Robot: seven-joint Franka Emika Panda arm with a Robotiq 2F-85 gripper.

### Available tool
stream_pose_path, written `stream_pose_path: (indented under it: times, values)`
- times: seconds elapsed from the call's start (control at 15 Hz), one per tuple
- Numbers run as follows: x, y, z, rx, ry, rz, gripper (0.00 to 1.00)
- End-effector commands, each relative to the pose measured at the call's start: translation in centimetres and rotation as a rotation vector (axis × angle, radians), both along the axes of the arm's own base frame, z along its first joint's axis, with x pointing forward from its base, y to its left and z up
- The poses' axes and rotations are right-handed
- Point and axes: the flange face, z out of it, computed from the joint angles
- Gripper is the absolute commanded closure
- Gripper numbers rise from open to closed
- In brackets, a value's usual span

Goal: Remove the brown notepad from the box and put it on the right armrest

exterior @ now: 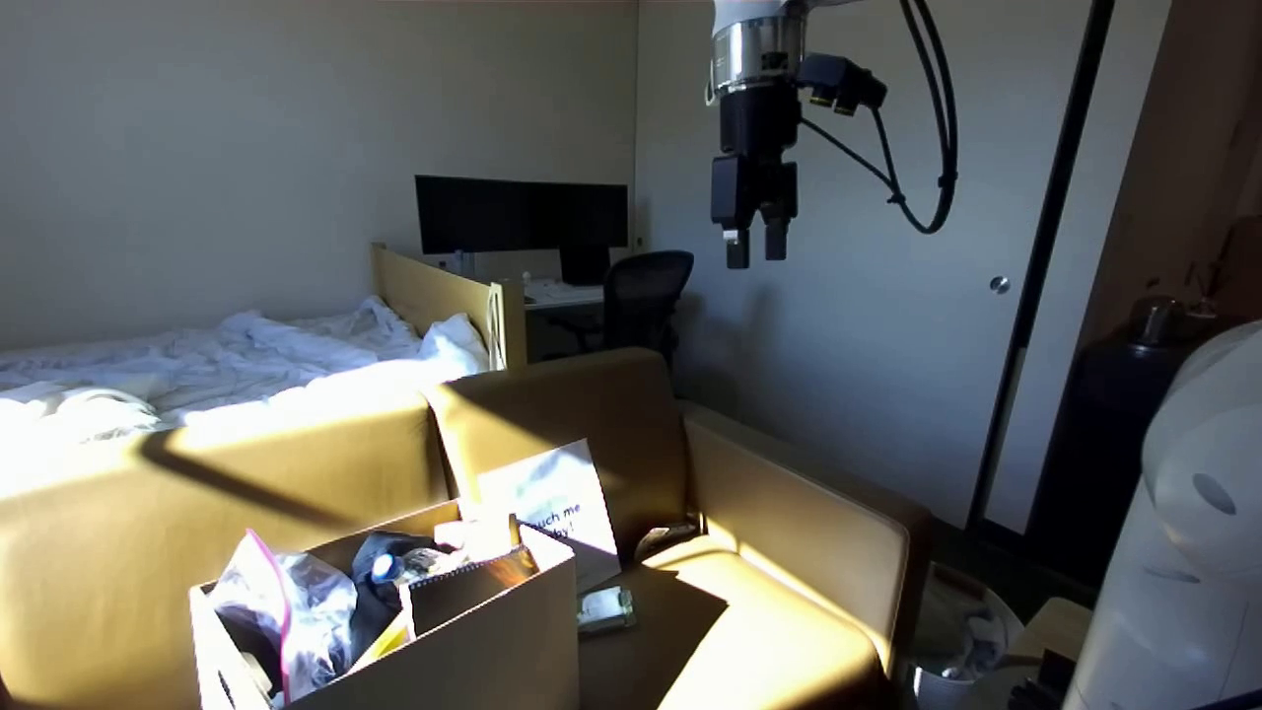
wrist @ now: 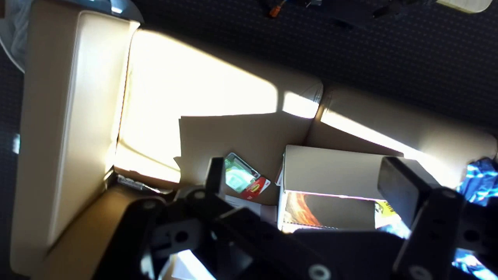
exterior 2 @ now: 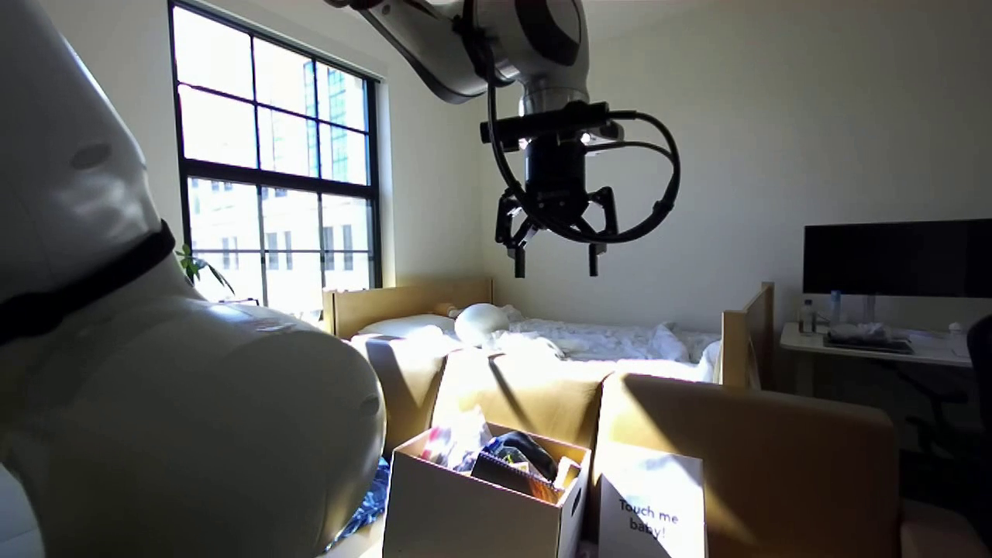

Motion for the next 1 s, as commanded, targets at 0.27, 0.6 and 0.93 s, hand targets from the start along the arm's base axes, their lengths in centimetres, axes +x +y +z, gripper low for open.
stream_pose_path:
  times: [0.27,0.6,0.93]
  values:
    - [1.9,6.0,-0.9,-0.027,-0.062,0.191,0.00]
    - [2.0,6.3,0.0,-0.078,-0.144,0.256,0.00]
    - [9.0,8.9,-3.7,-0.013,-0.295,0.479,0.00]
